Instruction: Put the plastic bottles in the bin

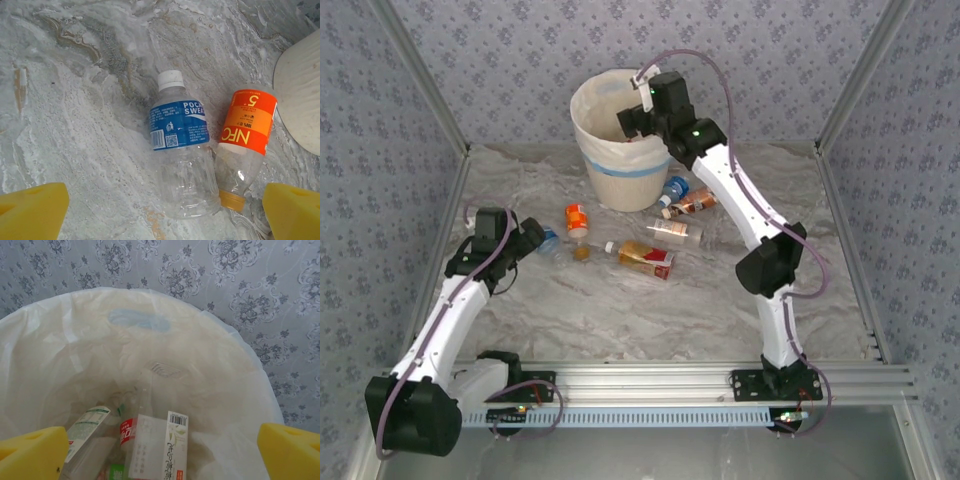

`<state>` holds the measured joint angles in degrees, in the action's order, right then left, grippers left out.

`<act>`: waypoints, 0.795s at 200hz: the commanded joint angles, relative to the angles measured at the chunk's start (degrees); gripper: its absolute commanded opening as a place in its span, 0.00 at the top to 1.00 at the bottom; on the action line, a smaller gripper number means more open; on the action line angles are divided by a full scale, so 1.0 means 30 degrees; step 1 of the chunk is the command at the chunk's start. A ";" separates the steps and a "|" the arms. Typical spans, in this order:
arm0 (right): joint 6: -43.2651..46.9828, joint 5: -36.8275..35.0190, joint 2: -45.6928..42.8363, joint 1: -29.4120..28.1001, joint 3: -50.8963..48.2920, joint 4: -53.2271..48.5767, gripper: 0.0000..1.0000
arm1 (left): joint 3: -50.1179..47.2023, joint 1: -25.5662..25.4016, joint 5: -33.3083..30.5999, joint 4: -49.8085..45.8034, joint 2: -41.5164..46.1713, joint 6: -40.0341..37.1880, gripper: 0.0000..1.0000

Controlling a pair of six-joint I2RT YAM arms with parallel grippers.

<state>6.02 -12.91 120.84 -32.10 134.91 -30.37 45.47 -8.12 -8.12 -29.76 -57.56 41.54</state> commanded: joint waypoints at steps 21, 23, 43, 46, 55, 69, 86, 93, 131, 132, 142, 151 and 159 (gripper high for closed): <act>-0.1012 0.0122 -0.3628 -0.0102 -0.4383 0.1889 0.00 | 0.0368 0.0128 0.0358 0.0251 -0.0491 0.0406 0.00; -0.1077 0.0159 -0.3738 -0.0109 -0.4663 0.1993 0.00 | 0.0354 0.0114 0.0376 0.0251 -0.0542 0.0410 0.01; -0.1742 0.0345 -0.5586 -0.0092 -0.7424 0.3092 0.00 | 0.0341 0.0114 0.0686 0.0438 -0.0926 0.0527 0.01; -0.1857 0.0362 -0.5880 -0.0106 -0.7743 0.3253 0.00 | 0.0366 0.0127 0.0759 0.0491 -0.0979 0.0519 0.00; -0.2147 0.0358 -0.6678 -0.0090 -0.9069 0.3686 0.00 | 0.0331 0.0111 0.0967 0.0684 -0.1161 0.0510 0.01; -0.2724 0.0304 -0.7947 -0.0072 -1.0944 0.4336 0.00 | 0.0367 0.0129 0.1068 0.0821 -0.1470 0.0655 0.01; -0.3398 0.0208 -0.9431 -0.0004 -1.3088 0.5031 0.00 | 0.0424 0.0128 0.1161 0.0856 -0.1994 0.0786 0.00; -0.3656 0.0156 -0.9900 0.0034 -1.3917 0.5271 0.00 | 0.0459 0.0127 0.1228 0.0873 -0.2256 0.0809 0.01; -0.5496 -0.0126 -1.1978 0.0465 -1.6860 0.5576 0.00 | 0.1022 0.0127 0.1806 0.0623 -0.4204 0.0686 0.01; -0.5539 -0.0109 -1.2007 0.0484 -1.6926 0.5579 0.00 | 0.1033 0.0128 0.1846 0.0628 -0.4242 0.0685 0.01; -0.5847 -0.0038 -1.2343 0.0572 -1.7461 0.5637 0.00 | 0.1163 0.0127 0.2358 0.0738 -0.4751 0.0691 0.01; -0.5986 0.0010 -1.2550 0.0620 -1.7802 0.5626 0.00 | 0.1243 0.0125 0.2712 0.0920 -0.5257 0.0720 0.01; -0.6075 0.0076 -1.2700 0.0654 -1.7949 0.5517 0.00 | 0.1314 0.0117 0.2926 0.1087 -0.5737 0.0812 0.01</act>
<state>-8.16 -12.27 85.30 -30.81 83.55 -15.27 46.65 -8.12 -2.90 -27.68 -71.68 43.16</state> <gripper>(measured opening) 0.999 0.994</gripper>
